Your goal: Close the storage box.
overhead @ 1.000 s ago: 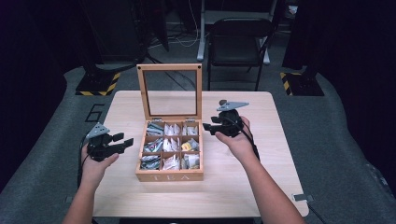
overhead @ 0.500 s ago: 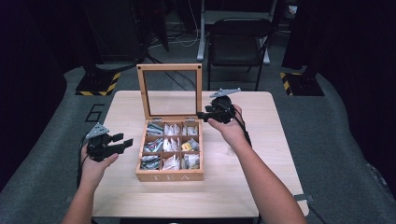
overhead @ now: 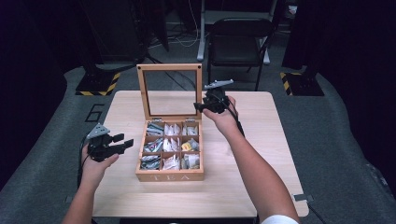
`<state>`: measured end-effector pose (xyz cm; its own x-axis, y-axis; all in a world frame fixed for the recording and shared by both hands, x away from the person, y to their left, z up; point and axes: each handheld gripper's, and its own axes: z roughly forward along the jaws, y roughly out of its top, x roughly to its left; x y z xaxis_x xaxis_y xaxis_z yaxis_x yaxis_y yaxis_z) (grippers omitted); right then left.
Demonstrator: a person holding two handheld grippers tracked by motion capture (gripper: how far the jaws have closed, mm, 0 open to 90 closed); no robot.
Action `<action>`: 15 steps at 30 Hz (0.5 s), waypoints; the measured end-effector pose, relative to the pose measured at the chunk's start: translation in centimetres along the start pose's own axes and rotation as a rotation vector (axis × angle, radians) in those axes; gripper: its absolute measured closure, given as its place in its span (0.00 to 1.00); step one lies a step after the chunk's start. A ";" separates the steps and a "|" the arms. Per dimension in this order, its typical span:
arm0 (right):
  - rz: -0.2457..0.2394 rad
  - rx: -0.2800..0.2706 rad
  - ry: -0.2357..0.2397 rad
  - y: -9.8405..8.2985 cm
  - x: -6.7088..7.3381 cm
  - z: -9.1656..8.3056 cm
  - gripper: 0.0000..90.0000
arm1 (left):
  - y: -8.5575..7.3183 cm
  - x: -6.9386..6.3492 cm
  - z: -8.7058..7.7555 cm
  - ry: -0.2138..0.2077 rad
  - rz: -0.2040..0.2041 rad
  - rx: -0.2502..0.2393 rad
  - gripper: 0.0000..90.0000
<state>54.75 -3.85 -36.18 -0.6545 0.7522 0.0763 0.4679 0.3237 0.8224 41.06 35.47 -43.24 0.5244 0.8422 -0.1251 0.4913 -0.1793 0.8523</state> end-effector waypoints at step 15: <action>0.026 0.024 -0.040 -0.9 -1.8 3.6 0.55 | -0.3 -0.1 0.5 -0.017 -0.004 0.019 0.49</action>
<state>57.66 -3.40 -39.05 -0.6178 0.7828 0.0741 0.4989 0.3174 0.8064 41.22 35.19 -43.74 0.5337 0.8344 -0.1373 0.5068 -0.1856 0.8419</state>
